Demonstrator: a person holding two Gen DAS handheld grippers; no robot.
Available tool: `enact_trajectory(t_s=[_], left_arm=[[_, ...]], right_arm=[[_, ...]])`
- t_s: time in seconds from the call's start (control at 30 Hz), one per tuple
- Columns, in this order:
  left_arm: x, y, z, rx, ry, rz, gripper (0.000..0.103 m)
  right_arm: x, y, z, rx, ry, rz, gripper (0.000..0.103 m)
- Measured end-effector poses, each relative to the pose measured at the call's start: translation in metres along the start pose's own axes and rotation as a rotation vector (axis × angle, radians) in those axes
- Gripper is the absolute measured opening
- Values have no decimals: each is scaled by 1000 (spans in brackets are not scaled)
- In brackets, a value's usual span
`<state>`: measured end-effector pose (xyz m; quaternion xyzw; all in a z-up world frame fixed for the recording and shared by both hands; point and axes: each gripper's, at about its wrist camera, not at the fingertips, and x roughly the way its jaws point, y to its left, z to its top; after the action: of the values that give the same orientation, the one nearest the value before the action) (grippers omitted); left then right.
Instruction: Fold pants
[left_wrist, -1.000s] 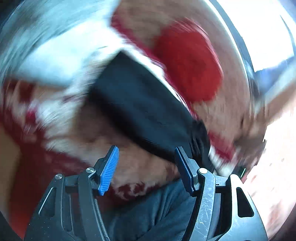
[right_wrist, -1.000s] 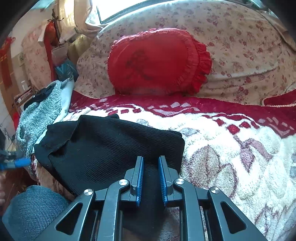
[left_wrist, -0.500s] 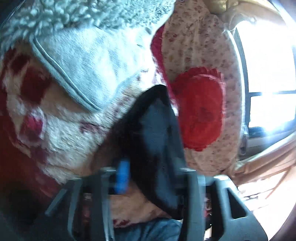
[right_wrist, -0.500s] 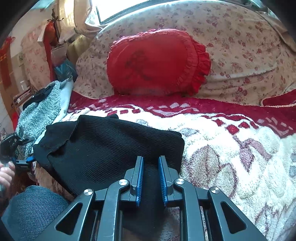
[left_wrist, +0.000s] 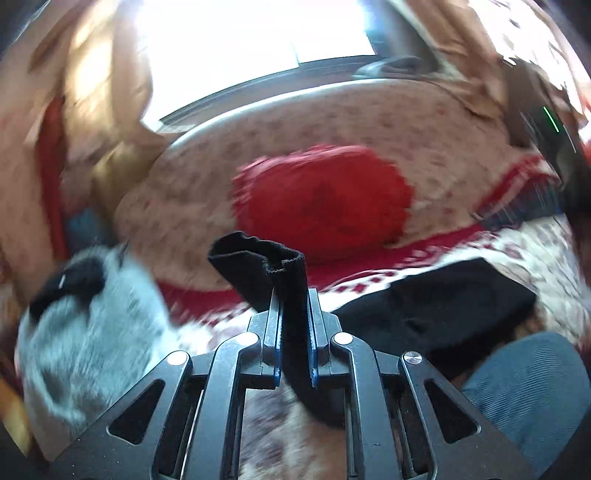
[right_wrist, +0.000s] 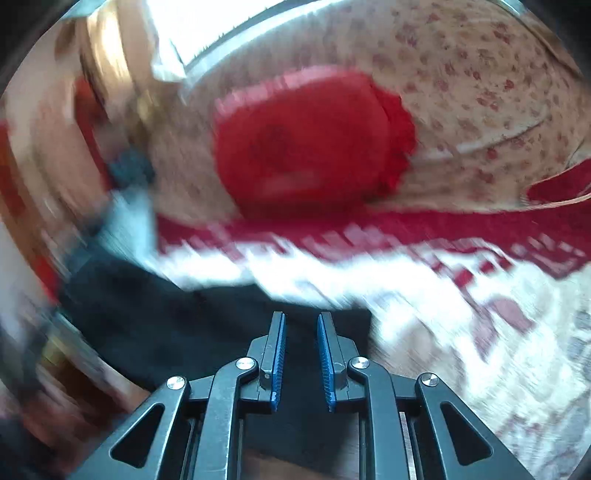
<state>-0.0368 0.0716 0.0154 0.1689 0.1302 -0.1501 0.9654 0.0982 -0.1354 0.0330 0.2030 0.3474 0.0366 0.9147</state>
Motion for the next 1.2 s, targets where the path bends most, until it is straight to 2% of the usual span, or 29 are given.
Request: enact_trajectory(t_s=[0.03,0.07,0.1,0.13,0.23,0.27,0.33,0.5,0.53,0.57,0.6,0.67,0.8,0.9,1.0,1.1,1.2], left_arm=[[-1,-7,3,26,-8,-16,9],[-2,-13,5,53,-13,-37,9],[-4,-23,10,100,-19,-63,9],[-2,-30,16,134,-28,-72,10],[-9,-48,23,246,-53,-107,10],[-11,-53,24,273,-57,-114,10],[-18,-66,25,337,-70,-136,10],[-30,-85,17,432,-94,-156,9],[-31,-87,18,438,-93,-161,10],[-33,-90,18,441,-92,-167,10],[-35,-93,21,439,-93,-178,10],[-35,-99,27,430,-88,-199,10],[-22,-123,41,449,-30,-316,9],[-3,-156,42,545,23,-380,9],[15,-180,44,588,87,-434,9],[21,-201,41,670,118,-438,11],[23,-217,30,776,167,-460,14]], right_arm=[[-7,7,10,37,-20,62,35],[-11,18,22,73,-27,152,52],[-11,26,28,90,-20,215,58],[-7,39,35,111,10,318,64],[13,73,44,121,157,528,64],[20,84,46,105,195,556,64],[28,98,47,60,229,546,64],[34,103,49,-22,220,383,63],[33,101,48,-36,219,352,46],[31,98,48,-58,212,333,16],[29,94,47,-64,211,337,13],[23,77,45,-38,188,338,13],[15,27,35,48,196,322,13],[18,-12,25,109,224,289,13],[30,-45,14,159,235,267,12],[37,-67,7,191,229,257,12],[44,-81,3,203,230,206,12]])
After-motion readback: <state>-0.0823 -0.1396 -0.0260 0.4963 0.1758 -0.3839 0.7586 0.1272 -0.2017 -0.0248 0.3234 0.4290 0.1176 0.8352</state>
